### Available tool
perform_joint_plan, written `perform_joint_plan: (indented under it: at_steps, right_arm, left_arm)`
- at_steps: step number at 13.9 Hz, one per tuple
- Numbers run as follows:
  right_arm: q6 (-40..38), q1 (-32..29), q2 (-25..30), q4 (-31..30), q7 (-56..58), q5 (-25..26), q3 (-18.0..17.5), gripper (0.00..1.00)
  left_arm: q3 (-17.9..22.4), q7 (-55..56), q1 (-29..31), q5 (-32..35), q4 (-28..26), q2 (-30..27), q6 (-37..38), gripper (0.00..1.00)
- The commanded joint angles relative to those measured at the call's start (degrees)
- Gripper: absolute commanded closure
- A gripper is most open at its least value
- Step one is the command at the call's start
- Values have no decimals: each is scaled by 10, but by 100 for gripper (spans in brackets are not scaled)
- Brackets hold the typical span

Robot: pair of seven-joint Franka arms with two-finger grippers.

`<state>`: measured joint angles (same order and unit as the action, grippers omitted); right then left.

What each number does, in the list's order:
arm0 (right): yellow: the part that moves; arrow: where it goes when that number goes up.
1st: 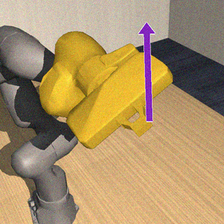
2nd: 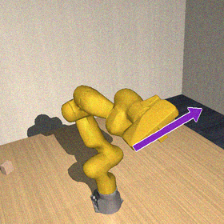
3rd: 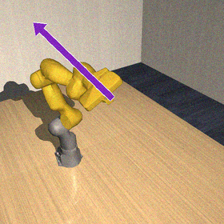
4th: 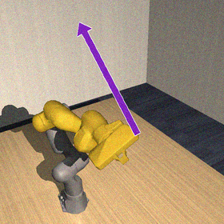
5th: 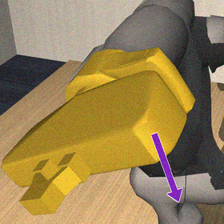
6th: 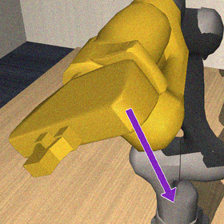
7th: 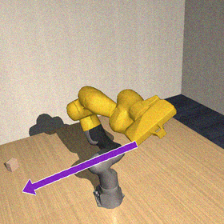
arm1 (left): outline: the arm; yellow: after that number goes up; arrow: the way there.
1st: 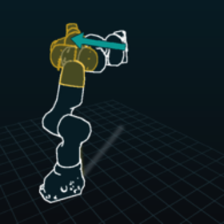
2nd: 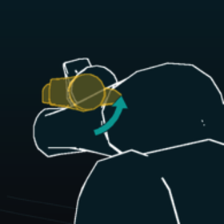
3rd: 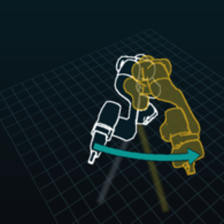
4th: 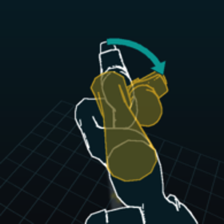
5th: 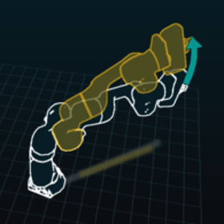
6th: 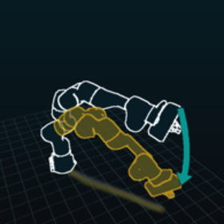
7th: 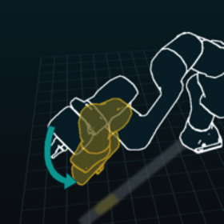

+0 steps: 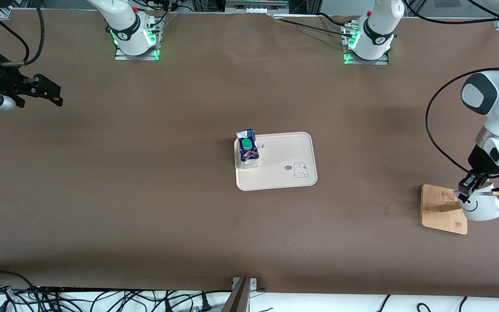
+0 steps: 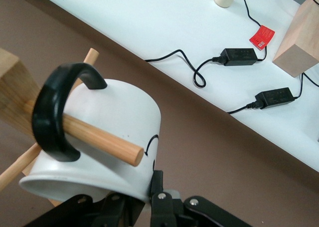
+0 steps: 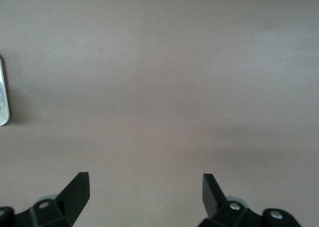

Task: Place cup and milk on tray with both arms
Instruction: 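Lift the white mug off the wooden mug tree with the left gripper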

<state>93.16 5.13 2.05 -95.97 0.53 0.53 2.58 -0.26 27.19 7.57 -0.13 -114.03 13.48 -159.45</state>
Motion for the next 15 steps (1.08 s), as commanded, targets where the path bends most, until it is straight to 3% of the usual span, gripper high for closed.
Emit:
perform_joint_plan:
  at_steps: [1,12,15]
  right_arm:
    - [-4,-3,-6,13,4,6,-3,0]
    - [-4,-3,-6,13,4,6,-3,0]
    - [-4,-3,-6,13,4,6,-3,0]
  left_arm:
    - [-3,-22,-5,-5,26,-1,41,100]
    - [-150,-27,-15,60,185,-18,437,100]
    - [-168,-22,-46,52,189,1,478,100]
